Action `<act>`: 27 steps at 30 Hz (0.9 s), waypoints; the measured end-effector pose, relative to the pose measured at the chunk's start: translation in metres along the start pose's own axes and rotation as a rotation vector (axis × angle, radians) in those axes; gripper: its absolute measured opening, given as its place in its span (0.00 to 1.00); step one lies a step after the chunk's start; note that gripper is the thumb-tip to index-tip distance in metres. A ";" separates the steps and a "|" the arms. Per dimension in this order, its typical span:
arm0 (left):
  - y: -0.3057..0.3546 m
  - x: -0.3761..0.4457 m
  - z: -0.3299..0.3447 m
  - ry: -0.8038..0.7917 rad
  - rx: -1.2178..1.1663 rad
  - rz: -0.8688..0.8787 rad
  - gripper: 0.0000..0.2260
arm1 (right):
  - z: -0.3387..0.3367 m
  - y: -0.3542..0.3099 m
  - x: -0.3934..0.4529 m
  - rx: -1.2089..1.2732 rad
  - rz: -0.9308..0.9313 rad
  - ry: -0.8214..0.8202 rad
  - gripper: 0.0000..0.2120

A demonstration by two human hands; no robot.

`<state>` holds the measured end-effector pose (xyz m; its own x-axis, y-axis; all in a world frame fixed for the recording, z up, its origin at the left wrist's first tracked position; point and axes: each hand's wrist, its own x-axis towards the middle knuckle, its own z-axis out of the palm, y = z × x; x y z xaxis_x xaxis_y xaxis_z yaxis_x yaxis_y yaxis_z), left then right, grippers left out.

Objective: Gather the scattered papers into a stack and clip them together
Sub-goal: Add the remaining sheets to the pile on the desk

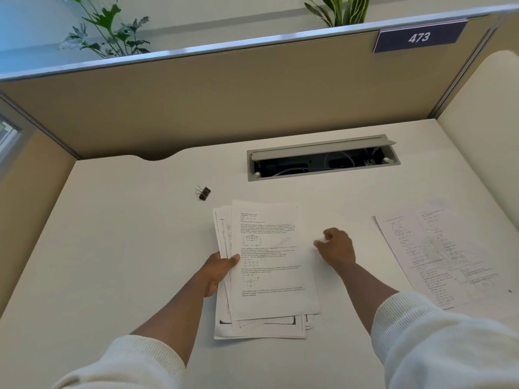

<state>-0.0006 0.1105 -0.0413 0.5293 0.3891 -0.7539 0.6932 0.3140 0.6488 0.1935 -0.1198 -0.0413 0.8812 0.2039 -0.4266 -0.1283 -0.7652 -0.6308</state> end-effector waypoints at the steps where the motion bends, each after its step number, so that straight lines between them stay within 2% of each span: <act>1: 0.000 0.001 0.001 -0.001 0.004 0.000 0.21 | -0.006 0.001 0.001 -0.060 0.021 0.060 0.21; 5: 0.001 0.000 0.005 0.007 0.031 -0.014 0.20 | -0.032 0.005 0.004 -0.298 0.212 0.201 0.25; 9: 0.003 0.001 0.009 0.029 0.096 -0.016 0.20 | -0.050 0.013 0.007 -0.407 0.442 0.143 0.29; 12: 0.003 0.001 0.012 0.031 0.118 -0.018 0.20 | -0.056 0.019 0.005 -0.428 0.517 0.051 0.27; 16: 0.003 0.001 0.013 0.022 0.121 -0.028 0.20 | -0.052 0.019 0.000 -0.471 0.479 0.050 0.26; 23: 0.005 0.000 0.012 0.030 0.113 -0.036 0.20 | -0.029 -0.004 -0.015 -0.532 0.278 0.024 0.24; 27: 0.007 -0.002 0.012 0.032 0.118 -0.034 0.21 | -0.021 -0.011 -0.017 -0.510 0.183 -0.020 0.19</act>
<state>0.0086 0.1012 -0.0364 0.4900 0.4085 -0.7701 0.7643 0.2236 0.6049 0.1900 -0.1274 -0.0134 0.8555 0.0471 -0.5156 -0.0377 -0.9875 -0.1528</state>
